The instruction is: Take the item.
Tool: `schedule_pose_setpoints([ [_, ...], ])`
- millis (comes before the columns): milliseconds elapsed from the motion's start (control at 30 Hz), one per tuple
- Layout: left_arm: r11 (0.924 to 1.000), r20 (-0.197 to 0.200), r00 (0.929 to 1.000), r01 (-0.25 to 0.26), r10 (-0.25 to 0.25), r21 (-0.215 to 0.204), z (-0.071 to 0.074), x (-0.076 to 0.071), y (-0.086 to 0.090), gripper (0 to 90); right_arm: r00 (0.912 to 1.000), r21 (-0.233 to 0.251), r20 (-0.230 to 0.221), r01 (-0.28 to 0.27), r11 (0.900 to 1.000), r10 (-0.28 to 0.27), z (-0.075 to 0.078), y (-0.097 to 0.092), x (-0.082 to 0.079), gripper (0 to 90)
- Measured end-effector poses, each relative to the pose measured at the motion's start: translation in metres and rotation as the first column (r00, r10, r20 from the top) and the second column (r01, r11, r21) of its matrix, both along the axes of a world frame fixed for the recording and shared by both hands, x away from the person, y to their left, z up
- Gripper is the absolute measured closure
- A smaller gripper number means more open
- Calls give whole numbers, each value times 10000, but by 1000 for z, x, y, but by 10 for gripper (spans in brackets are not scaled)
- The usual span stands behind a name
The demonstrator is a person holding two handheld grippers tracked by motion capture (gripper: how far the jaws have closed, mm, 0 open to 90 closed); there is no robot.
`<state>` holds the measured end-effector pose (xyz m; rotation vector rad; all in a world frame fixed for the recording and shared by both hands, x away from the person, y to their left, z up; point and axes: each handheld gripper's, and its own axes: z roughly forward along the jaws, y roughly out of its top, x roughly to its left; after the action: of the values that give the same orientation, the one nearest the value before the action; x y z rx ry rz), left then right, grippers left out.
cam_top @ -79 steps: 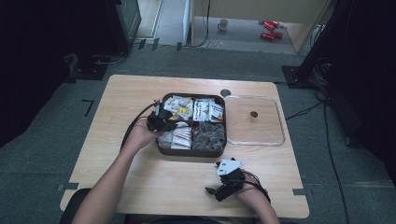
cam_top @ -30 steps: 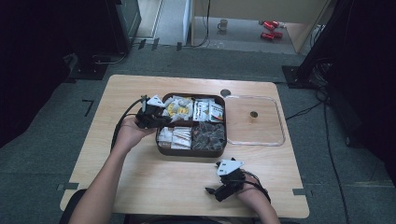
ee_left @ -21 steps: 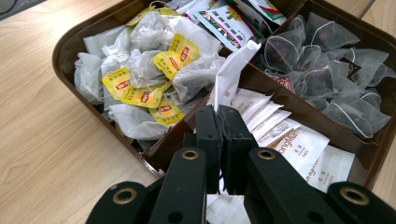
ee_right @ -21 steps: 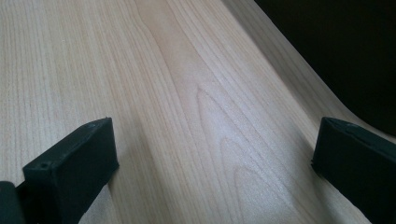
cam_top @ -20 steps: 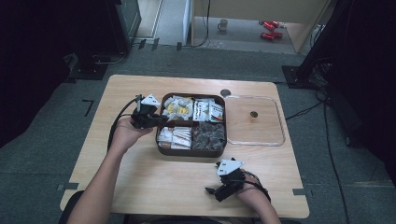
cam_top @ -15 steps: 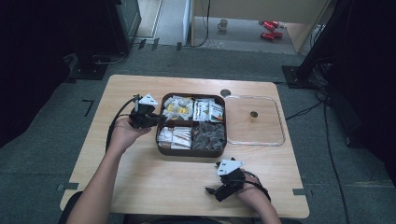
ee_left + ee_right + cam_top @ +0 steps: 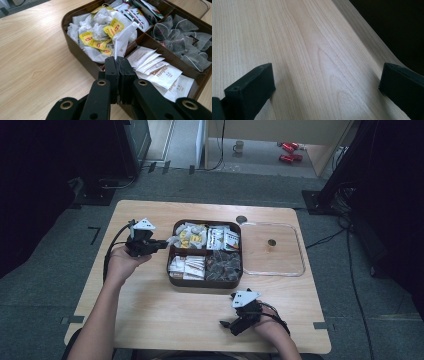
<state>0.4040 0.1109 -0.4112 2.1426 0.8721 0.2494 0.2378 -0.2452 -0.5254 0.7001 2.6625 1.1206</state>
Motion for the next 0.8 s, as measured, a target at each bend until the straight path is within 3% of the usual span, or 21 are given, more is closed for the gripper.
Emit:
schedule_pose_setpoints([
  [433,9977,-162,9977,-665,662,-141,-5,0,24,885,10000,6,-14,-49,10000,49,0,0,1,0],
  [600,9941,-574,9925,-1073,1081,167,-21,8,35,885,10000,5,-13,-49,10000,49,0,1,1,0],
  [767,9907,-707,9890,-1267,1299,488,-31,13,37,884,10000,6,-7,-58,10000,58,0,1,1,0],
  [800,9883,-679,9880,-1339,1389,726,-36,15,37,885,10000,10,-6,-53,10000,53,0,1,1,0],
])
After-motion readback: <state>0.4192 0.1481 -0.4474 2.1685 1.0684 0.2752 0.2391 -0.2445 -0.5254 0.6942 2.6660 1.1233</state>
